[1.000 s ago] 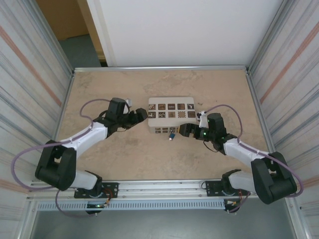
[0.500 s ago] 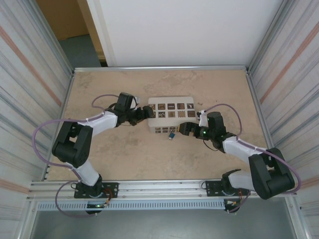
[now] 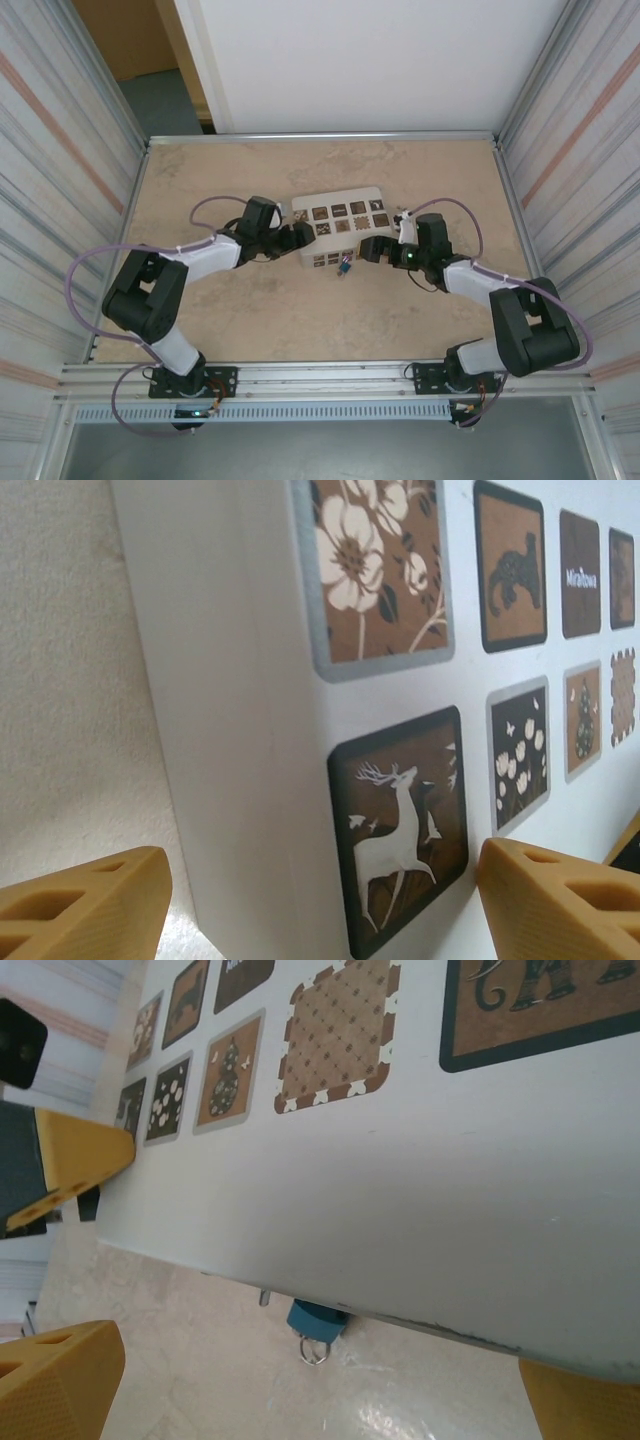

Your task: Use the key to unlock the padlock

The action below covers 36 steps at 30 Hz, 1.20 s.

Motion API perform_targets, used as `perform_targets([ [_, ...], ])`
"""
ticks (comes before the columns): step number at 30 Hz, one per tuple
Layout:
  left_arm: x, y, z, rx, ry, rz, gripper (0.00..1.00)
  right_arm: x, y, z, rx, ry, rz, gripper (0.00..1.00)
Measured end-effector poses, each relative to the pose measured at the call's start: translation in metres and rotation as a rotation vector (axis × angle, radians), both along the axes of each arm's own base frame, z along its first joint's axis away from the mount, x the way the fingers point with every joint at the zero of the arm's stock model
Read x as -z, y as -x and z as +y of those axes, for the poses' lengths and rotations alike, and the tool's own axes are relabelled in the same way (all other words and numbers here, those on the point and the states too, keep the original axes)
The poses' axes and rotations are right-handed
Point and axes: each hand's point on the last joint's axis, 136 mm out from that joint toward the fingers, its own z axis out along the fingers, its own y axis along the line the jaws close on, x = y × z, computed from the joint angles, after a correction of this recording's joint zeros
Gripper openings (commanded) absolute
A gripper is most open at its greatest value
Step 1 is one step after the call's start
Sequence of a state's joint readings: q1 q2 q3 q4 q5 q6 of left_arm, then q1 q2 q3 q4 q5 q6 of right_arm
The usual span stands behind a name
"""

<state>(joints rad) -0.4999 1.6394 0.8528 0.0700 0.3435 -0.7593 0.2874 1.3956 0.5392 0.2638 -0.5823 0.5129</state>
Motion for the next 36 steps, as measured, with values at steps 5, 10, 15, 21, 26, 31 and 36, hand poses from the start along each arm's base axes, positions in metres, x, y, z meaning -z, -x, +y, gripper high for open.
perform_targets([
  [5,0.000,0.012,-0.004,-0.002,0.001,-0.007,0.80,-0.001,-0.012,0.004,-0.029,-0.002,-0.022,1.00],
  [10,-0.001,0.022,-0.004,-0.009,0.000,-0.004,0.80,-0.002,-0.025,0.008,-0.055,-0.007,-0.053,0.99],
  [15,-0.001,0.025,-0.002,-0.016,-0.007,0.000,0.79,-0.002,-0.031,0.010,-0.078,-0.016,-0.082,0.96],
  [21,-0.004,0.033,0.004,-0.020,-0.026,0.020,0.79,-0.003,-0.034,0.012,-0.098,-0.031,-0.110,0.91],
  [26,-0.013,0.040,0.012,-0.029,-0.044,0.017,0.78,-0.007,-0.035,0.013,-0.104,-0.039,-0.139,0.85],
  [31,-0.033,0.046,0.019,-0.023,-0.055,-0.023,0.71,-0.001,-0.021,0.012,-0.123,-0.052,-0.131,0.80],
  [36,-0.064,0.041,0.017,-0.005,-0.050,-0.085,0.55,0.004,-0.009,0.014,-0.134,-0.082,-0.114,0.76],
])
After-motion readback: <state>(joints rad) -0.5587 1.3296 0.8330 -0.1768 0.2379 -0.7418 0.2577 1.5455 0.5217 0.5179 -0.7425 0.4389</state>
